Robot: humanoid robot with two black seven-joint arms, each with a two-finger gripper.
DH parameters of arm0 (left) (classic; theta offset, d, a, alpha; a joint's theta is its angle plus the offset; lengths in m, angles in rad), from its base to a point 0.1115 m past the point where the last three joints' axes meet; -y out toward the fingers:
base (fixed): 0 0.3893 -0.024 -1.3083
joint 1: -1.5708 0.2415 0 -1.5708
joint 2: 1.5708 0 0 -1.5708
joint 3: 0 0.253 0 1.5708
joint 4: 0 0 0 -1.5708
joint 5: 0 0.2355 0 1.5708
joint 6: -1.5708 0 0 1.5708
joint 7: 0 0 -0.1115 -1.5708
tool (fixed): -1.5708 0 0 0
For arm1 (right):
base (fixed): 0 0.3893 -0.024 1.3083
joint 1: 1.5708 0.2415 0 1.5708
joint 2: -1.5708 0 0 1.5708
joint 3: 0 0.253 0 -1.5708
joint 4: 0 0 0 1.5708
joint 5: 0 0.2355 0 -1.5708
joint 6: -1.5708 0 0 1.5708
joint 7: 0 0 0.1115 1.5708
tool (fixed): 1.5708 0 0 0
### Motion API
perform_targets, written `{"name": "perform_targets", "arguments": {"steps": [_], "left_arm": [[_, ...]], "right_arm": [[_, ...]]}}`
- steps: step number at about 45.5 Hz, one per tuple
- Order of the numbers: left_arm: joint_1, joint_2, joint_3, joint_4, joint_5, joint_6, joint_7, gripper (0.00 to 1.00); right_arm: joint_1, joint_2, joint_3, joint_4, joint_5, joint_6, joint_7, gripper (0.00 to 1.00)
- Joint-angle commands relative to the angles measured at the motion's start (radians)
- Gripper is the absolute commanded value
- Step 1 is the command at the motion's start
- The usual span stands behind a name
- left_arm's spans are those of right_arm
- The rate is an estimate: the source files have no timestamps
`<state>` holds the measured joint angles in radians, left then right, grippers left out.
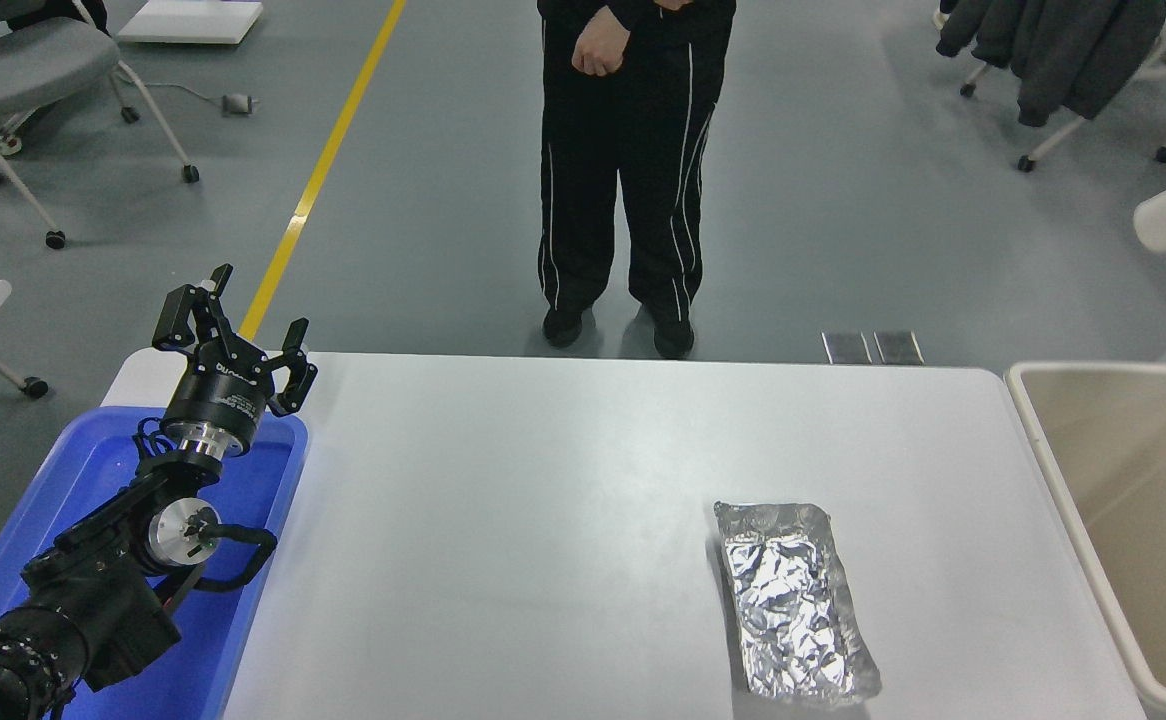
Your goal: Dispose of the paper cup in the dustbin
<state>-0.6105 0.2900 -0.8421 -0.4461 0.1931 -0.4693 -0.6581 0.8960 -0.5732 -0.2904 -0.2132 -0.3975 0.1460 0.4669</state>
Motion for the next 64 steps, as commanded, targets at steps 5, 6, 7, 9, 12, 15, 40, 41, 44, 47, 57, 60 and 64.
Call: {"name": "perform_targets", "arguments": {"steps": [5, 6, 7, 9, 12, 15, 40, 41, 44, 47, 57, 60, 64], "left_arm": [[0.0, 0.0, 0.0, 0.0, 0.0, 0.0, 0.0, 1.0], [0.0, 0.0, 0.0, 0.0, 0.0, 0.0, 0.0, 1.0], [0.0, 0.0, 0.0, 0.0, 0.0, 0.0, 0.0, 1.0], [0.0, 0.0, 0.0, 0.0, 0.0, 0.0, 0.0, 1.0], [0.0, 0.0, 0.0, 0.0, 0.0, 0.0, 0.0, 1.0], [0.0, 0.0, 0.0, 0.0, 0.0, 0.0, 0.0, 1.0], [0.0, 0.0, 0.0, 0.0, 0.0, 0.0, 0.0, 1.0], [0.0, 0.0, 0.0, 0.0, 0.0, 0.0, 0.0, 1.0], [0.0, 0.0, 0.0, 0.0, 0.0, 0.0, 0.0, 1.0], [0.0, 0.0, 0.0, 0.0, 0.0, 0.0, 0.0, 1.0], [0.0, 0.0, 0.0, 0.001, 0.0, 0.0, 0.0, 1.0], [0.0, 0.0, 0.0, 0.0, 0.0, 0.0, 0.0, 1.0], [0.0, 0.0, 0.0, 0.001, 0.0, 0.0, 0.0, 1.0]], "right_arm": [[-0.172, 0.027, 0.042, -0.015, 0.008, -0.154, -0.114, 0.0], [-0.18, 0.032, 0.048, -0.015, 0.008, -0.155, -0.114, 0.0], [-0.186, 0.036, 0.054, -0.015, 0.008, -0.155, -0.114, 0.0], [-0.203, 0.052, 0.066, -0.014, 0.009, -0.155, -0.114, 0.0], [-0.229, 0.079, 0.079, -0.014, 0.009, -0.157, -0.114, 0.0], [-0.252, 0.118, 0.083, -0.014, 0.011, -0.166, -0.114, 0.0], [-0.315, 0.222, 0.126, -0.014, 0.026, -0.266, -0.116, 0.79], [-0.313, 0.222, 0.126, -0.014, 0.028, -0.278, -0.116, 0.88], [-0.313, 0.22, 0.126, -0.012, 0.032, -0.299, -0.114, 0.96], [-0.313, 0.219, 0.126, -0.012, 0.034, -0.306, -0.114, 0.97], [-0.289, 0.223, 0.129, -0.005, 0.068, -0.301, -0.114, 0.99], [-0.259, 0.222, 0.129, -0.003, 0.104, -0.299, -0.114, 0.99], [-0.207, 0.216, 0.129, -0.003, 0.16, -0.296, -0.116, 0.99]]}}
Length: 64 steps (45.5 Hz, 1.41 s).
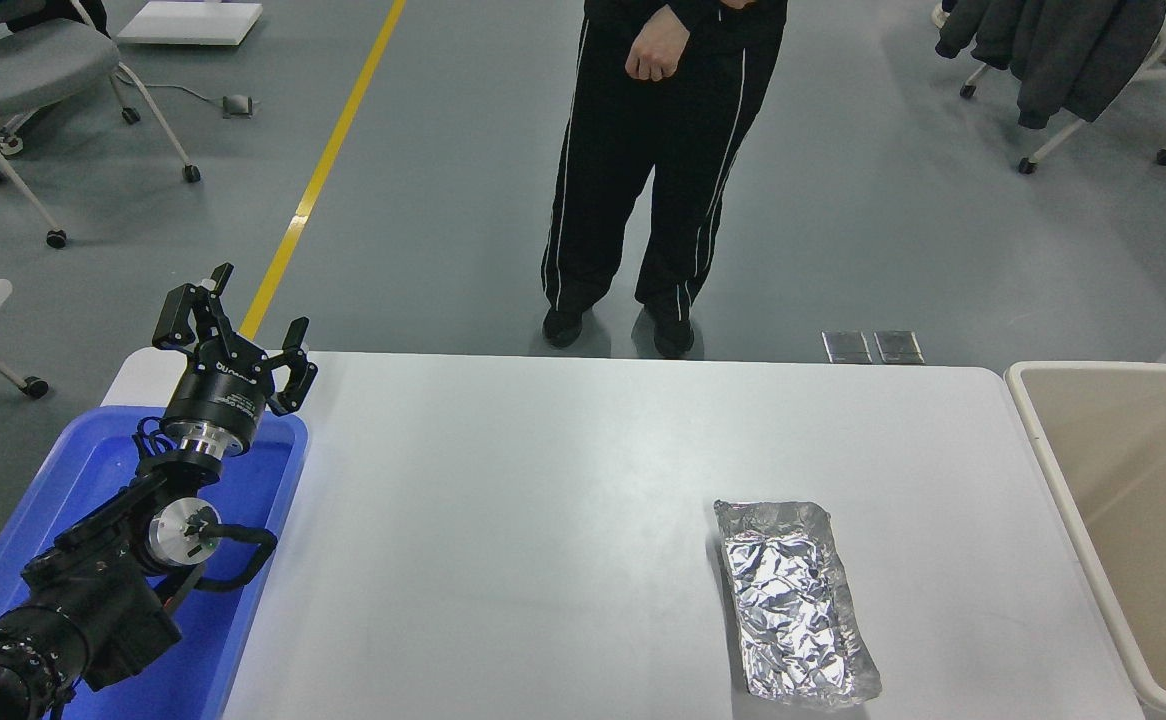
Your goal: Dispose of the paper cup in the dustbin
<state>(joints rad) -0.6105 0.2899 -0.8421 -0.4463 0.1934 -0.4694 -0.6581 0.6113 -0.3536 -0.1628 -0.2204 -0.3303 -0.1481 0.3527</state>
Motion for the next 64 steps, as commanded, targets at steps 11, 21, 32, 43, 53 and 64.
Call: {"name": "perform_targets", "arguments": {"steps": [11, 21, 32, 43, 53, 64], "left_arm": [[0.0, 0.0, 0.0, 0.0, 0.0, 0.0, 0.0, 1.0], [0.0, 0.0, 0.0, 0.0, 0.0, 0.0, 0.0, 1.0], [0.0, 0.0, 0.0, 0.0, 0.0, 0.0, 0.0, 1.0], [0.0, 0.0, 0.0, 0.001, 0.0, 0.0, 0.0, 1.0], [0.0, 0.0, 0.0, 0.0, 0.0, 0.0, 0.0, 1.0], [0.0, 0.0, 0.0, 0.001, 0.0, 0.0, 0.0, 1.0]], "right_arm": [[0.346, -0.096, 0.114, 0.045, 0.229, 0.067, 0.014, 0.99], [0.576, -0.159, 0.173, 0.159, 0.229, 0.085, 0.015, 1.0], [0.689, -0.337, 0.481, 0.604, 0.218, 0.074, 0.012, 1.0], [0.611, -0.347, 0.876, 0.751, 0.212, 0.11, 0.012, 1.0], [0.412, -0.335, 0.94, 0.877, 0.212, 0.166, 0.014, 1.0], [0.22, -0.239, 0.988, 0.897, 0.212, 0.232, 0.014, 1.0]]}}
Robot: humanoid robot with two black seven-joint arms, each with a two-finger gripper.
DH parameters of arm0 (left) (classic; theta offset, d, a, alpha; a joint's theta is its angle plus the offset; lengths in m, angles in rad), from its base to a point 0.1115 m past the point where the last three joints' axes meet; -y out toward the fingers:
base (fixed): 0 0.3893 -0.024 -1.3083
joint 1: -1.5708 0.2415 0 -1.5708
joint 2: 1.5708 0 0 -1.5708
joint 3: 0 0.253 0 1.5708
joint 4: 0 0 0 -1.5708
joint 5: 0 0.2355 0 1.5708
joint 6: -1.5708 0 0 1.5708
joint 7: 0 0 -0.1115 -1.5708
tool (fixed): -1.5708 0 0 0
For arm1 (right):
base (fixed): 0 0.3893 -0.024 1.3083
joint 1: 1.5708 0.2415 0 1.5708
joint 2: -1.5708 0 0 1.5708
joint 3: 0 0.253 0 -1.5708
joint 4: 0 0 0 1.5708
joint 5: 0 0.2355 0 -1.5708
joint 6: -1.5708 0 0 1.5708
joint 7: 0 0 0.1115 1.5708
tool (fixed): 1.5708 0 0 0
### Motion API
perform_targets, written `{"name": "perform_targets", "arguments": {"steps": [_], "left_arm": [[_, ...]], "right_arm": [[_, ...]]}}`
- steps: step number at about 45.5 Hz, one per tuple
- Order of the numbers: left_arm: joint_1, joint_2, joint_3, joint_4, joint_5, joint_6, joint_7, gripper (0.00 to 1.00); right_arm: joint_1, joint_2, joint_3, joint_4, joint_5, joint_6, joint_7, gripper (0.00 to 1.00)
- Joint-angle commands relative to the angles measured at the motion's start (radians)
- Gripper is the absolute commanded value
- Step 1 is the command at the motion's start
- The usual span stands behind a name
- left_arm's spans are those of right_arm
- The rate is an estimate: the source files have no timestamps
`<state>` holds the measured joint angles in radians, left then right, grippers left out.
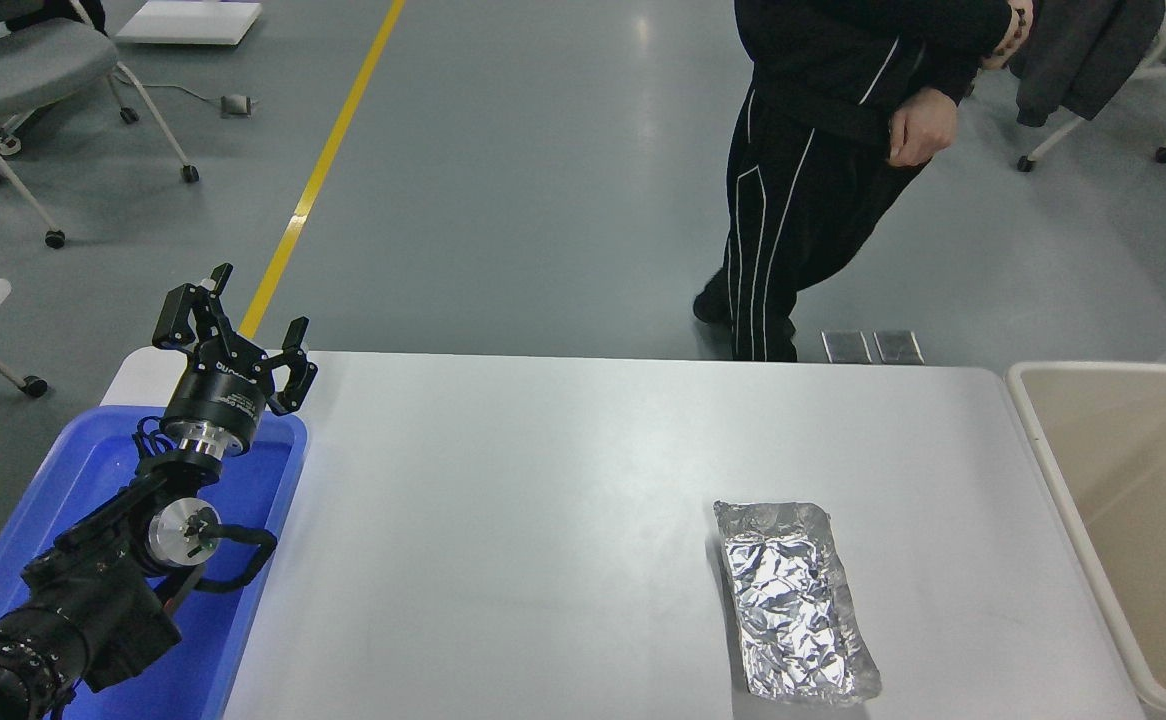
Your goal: Dispose of the paper cup in the dustbin
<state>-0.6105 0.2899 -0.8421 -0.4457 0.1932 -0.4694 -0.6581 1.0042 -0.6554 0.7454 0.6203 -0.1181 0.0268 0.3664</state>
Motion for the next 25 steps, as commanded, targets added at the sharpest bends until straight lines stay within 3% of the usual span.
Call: {"name": "perform_targets", "arguments": {"steps": [1, 11, 25], "left_arm": [[0.0, 0.0, 0.0, -0.001, 0.0, 0.0, 0.0, 1.0], [0.0, 0.0, 0.0, -0.001, 0.0, 0.0, 0.0, 1.0], [0.0, 0.0, 0.0, -0.001, 0.0, 0.0, 0.0, 1.0]], "right_arm": [[-0.189, 0.072, 0.091, 0.056, 0.0, 0.064, 0.0, 1.0], [-0.328, 0.19, 0.247, 0.056, 0.0, 0.101, 0.0, 1.0], [-0.403, 0.23, 0.269, 0.056, 0.0, 0.125, 0.002, 1.0]]}}
